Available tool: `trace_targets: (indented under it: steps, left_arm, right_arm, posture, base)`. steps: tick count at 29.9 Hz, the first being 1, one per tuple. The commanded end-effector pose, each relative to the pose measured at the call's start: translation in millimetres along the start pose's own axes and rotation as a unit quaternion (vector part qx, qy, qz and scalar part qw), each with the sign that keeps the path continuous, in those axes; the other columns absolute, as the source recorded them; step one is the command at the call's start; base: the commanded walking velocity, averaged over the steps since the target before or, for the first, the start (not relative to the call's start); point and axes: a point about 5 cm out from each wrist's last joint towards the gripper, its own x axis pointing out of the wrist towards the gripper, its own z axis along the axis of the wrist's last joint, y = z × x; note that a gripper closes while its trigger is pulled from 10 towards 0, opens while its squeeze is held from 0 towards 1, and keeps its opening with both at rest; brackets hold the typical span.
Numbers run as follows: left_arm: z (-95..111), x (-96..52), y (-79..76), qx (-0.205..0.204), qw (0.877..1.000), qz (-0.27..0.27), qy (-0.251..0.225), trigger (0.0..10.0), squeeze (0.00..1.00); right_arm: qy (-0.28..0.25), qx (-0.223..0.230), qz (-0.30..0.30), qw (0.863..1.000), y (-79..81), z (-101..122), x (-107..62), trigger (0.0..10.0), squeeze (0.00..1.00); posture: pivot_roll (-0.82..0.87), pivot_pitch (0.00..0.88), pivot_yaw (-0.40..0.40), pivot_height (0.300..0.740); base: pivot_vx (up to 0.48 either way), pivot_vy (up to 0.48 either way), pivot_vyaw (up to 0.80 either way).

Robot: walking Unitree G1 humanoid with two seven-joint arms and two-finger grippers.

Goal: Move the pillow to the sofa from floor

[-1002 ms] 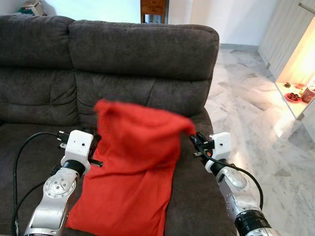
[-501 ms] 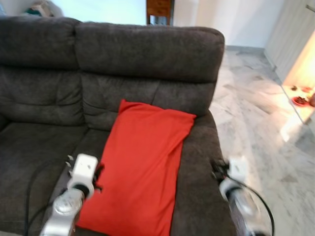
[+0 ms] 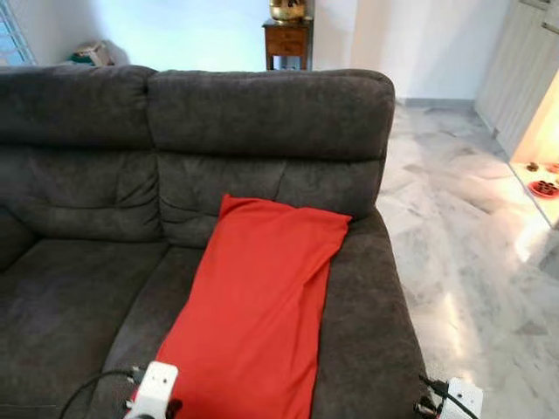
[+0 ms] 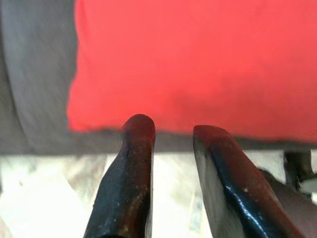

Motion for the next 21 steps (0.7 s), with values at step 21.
trace_targets:
  steps: [21]
  left_arm:
    - [-18, -3.2, -2.7, -0.04, 0.999, 0.025, 0.025, 10.0, 0.0]
  right_arm:
    - [0.046, -0.017, 0.049, 0.998, 17.8, -21, -4.6, 10.0, 0.0]
  posture:
    - [-0.02, 0.0, 0.042, 0.74]
  base:
    - [0.0, 0.0, 0.0]
